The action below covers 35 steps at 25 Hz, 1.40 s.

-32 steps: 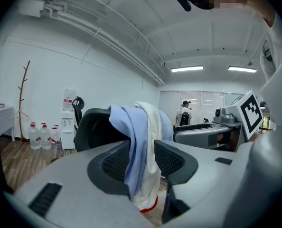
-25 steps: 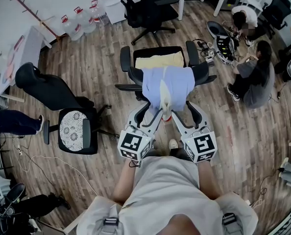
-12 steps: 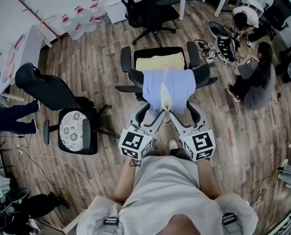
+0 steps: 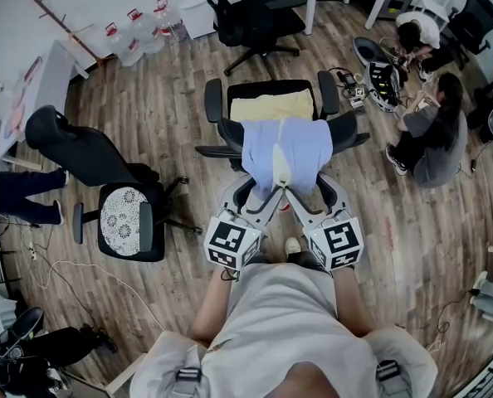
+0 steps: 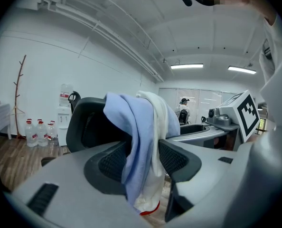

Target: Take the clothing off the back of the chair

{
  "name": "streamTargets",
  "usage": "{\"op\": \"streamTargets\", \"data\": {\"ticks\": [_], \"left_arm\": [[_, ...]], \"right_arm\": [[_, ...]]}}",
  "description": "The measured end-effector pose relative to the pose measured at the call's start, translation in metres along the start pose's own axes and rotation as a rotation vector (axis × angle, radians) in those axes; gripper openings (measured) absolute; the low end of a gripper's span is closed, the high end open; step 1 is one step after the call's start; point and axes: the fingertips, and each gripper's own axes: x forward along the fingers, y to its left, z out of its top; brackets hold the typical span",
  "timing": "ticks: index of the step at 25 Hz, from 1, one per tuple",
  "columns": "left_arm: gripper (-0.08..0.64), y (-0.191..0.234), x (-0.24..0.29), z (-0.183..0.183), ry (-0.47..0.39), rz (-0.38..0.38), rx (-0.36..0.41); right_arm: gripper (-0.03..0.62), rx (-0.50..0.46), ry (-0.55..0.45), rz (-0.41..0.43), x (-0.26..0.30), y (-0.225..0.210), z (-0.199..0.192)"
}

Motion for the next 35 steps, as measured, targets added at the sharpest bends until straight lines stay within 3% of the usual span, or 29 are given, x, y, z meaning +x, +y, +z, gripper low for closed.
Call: {"op": "streamTargets", "data": {"ticks": [14,24,35], "left_arm": [[0.156,-0.002,0.007,0.001,-0.012,-0.01,0.005],[0.074,-0.013,0.008,0.004,-0.031,-0.035,0.018],[0.058,-0.017,0.0,0.011,-0.037,-0.052,0.037]], "right_arm": [[0.136,-0.005,-0.013,0.026,0.012,0.008,0.002],[0.083,0.003,-0.027,0.012,0.009,0.013,0.005],[0.067,0.007,-0.048,-0.007,0.003,0.021,0.012]]}}
